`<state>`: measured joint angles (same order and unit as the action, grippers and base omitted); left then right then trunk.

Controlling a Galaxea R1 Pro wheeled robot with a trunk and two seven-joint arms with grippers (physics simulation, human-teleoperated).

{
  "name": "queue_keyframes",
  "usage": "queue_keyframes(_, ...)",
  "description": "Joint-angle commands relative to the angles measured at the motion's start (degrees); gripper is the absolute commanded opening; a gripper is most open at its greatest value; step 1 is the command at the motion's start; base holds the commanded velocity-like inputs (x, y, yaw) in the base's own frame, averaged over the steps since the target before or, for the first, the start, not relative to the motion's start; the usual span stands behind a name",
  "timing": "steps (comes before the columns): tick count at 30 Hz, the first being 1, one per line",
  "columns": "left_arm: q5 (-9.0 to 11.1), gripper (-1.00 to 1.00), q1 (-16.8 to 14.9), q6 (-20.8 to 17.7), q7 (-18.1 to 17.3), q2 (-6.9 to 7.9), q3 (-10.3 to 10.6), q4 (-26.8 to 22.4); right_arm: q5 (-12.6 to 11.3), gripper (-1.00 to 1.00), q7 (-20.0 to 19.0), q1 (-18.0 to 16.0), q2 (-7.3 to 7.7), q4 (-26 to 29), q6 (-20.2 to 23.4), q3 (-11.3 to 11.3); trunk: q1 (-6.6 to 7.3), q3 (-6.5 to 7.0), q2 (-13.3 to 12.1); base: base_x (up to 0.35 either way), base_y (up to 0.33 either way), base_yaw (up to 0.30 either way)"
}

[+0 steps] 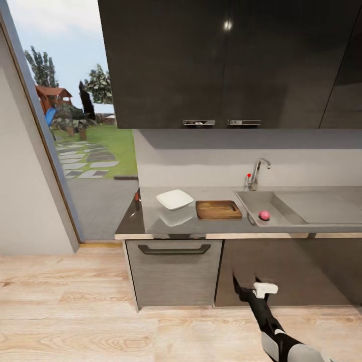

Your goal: In the kitchen, take the Vidalia onion out of the sink, dice it on the chopping board with the paring knife, put the diced onion into the bowl on the countertop, then place both the paring knife and the chopping board into the sink.

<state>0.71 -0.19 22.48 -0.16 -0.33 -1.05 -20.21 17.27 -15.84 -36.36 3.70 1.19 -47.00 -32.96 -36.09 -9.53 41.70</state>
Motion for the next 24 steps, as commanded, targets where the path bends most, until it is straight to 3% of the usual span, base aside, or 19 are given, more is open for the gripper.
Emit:
queue_keyframes(1, 0.1, 1.0, 0.0, 0.1, 0.0, -0.02, -0.1, 0.0, 0.3, 1.0, -0.2, 0.6, 0.02, 0.0, -0.4, -0.5, -0.01, -0.08, 0.1, 0.0, 0.0, 0.0)
queue_keyframes(2, 0.1, 1.0, 0.0, 0.1, 0.0, -0.02, -0.1, 0.0, 0.4, 1.0, -0.2, 3.3, 0.09, 0.0, -1.5, -0.5, -0.01, -0.08, 0.1, 0.0, 0.0, 0.0)
queue_keyframes(5, 0.1, 1.0, 0.0, 0.1, 0.0, -0.02, -0.1, 0.0, 0.4, 1.0, -0.2, 7.0, 0.38, 0.0, -4.2, -0.6, -0.01, -0.08, 0.1, 0.0, 0.0, 0.0)
queue_keyframes(15, 0.1, 1.0, 0.0, 0.1, 0.0, 0.06, -0.2, 0.0, 0.4, 1.0, -0.2, 16.0, 1.11, 0.0, -12.9, -0.6, -0.01, -0.08, 0.1, 0.0, 0.0, 0.0)
queue_keyframes(20, 0.1, 1.0, 0.0, 0.1, 0.0, 0.06, -0.2, 0.0, 0.4, 1.0, -0.5, 23.6, 1.28, -0.1, -13.0, -0.6, -0.01, -0.08, 0.1, 0.0, 0.0, 0.0)
queue_keyframes(24, 0.1, 1.0, 0.0, 0.1, 0.0, 0.06, -0.2, 0.0, 0.4, 1.0, -0.5, 25.2, 1.12, -0.1, -13.0, -0.6, -0.01, -0.08, 0.1, 0.0, 0.0, 0.0)
